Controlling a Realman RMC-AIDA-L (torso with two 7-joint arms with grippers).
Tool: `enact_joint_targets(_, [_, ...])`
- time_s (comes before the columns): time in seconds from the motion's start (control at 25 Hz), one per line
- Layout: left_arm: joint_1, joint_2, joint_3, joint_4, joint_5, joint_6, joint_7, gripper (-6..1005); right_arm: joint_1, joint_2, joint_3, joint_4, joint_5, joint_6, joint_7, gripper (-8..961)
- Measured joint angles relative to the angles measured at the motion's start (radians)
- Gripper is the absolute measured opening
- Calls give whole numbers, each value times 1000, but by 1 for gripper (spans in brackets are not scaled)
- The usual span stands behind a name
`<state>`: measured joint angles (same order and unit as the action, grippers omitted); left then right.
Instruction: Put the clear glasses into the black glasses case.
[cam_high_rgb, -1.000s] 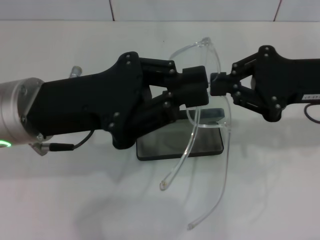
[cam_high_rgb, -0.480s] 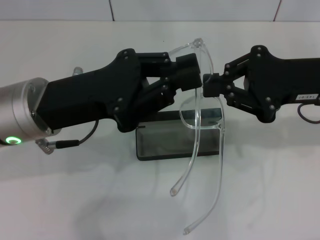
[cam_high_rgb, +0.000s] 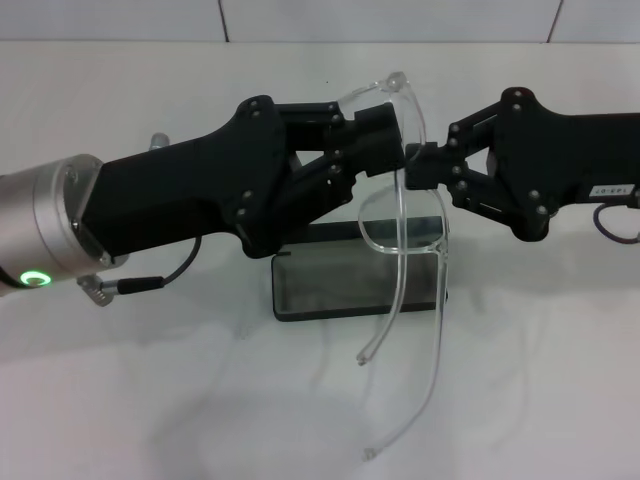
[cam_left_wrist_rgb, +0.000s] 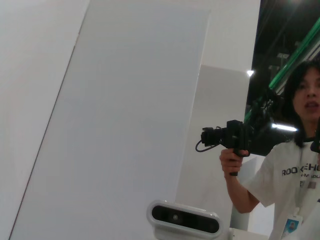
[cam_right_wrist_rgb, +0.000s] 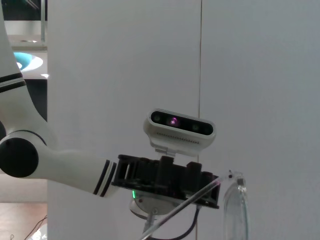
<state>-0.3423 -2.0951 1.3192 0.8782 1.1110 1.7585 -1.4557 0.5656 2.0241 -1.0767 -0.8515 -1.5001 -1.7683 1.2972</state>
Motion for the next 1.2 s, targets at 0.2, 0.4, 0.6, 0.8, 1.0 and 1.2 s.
enact_joint_targets(0.2, [-1,0,15,2,-23,4,0,144,4,-1,0,23,0,22,-16,46])
enact_joint_targets(0.4, [-6,0,23,-1,-24,-1,2,140,27,1,-1,75,6,34,-44,46])
enact_joint_targets(0.6, [-10,1,23,-14,-18,-9,13,137,48,2,-24,111,48,34,-67,46])
enact_joint_targets(0.8, [-12,1,20,-47,-16,-15,37,133,55,2,-42,114,76,30,-71,46])
enact_joint_targets(1.0, [-13,3,14,-80,-26,-31,64,129,57,1,-52,114,88,32,-72,46])
enact_joint_targets(1.2, [-12,2,14,-85,-30,-43,72,126,57,1,-52,114,88,33,-73,46])
